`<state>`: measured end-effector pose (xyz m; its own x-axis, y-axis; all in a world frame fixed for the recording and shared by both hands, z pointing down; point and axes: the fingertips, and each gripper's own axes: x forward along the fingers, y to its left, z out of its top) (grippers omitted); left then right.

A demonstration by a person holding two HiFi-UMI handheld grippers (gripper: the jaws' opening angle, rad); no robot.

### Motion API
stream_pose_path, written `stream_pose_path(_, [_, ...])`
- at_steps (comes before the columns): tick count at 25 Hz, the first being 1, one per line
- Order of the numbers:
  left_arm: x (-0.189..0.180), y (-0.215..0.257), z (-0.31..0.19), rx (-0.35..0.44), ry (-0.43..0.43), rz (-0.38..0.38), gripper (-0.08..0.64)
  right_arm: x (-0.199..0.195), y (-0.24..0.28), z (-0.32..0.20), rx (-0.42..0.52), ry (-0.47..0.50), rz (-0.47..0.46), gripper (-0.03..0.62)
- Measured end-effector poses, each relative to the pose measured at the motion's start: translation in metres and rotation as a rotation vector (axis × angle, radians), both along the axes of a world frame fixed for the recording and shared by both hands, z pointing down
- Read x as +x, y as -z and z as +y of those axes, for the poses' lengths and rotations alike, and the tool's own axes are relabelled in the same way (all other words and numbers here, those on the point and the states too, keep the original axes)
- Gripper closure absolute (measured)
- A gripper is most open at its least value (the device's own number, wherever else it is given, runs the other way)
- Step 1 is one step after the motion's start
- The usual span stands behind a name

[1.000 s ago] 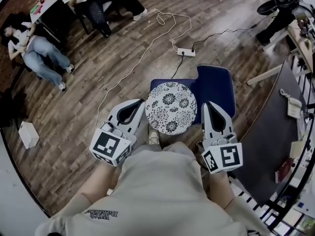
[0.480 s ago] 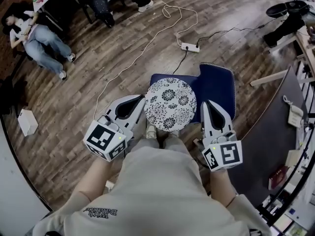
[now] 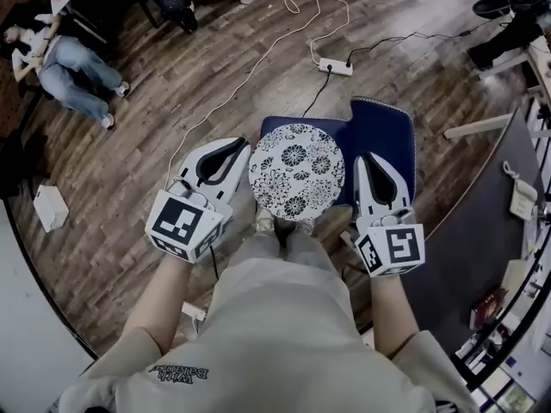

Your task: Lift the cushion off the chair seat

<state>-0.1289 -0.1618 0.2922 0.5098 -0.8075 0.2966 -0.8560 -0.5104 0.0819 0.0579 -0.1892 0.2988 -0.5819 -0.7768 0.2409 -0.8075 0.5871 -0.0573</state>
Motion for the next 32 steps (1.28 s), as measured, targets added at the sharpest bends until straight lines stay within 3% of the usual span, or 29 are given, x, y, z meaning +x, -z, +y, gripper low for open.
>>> stream_pose_path(4, [-0.002,-0.016,-0.027,-0.048,0.008,0.048,0.498,0.016,-0.033,-0.029,-0.002,-0.073,0.011,0.586])
stream_pose_path(7, [0.004,-0.045,-0.048,-0.08,-0.002,0.045,0.465,0.028,-0.073,-0.047,-0.056,-0.093,0.025,0.468])
stream_pose_path(12, [0.007,-0.115,-0.073,-0.167,-0.002,0.061,0.457,0.039,-0.154,-0.07,-0.136,-0.14,0.105,0.437])
stream_pose_path(22, [-0.001,-0.348,-0.076,-0.52,0.001,0.092,0.422,0.057,-0.346,-0.086,-0.348,-0.279,0.216,0.41])
stream_pose_path(32, [-0.015,-0.546,-0.046,-0.745,0.05,0.012,0.419,0.061,-0.524,-0.053,-0.545,-0.261,0.353,0.391])
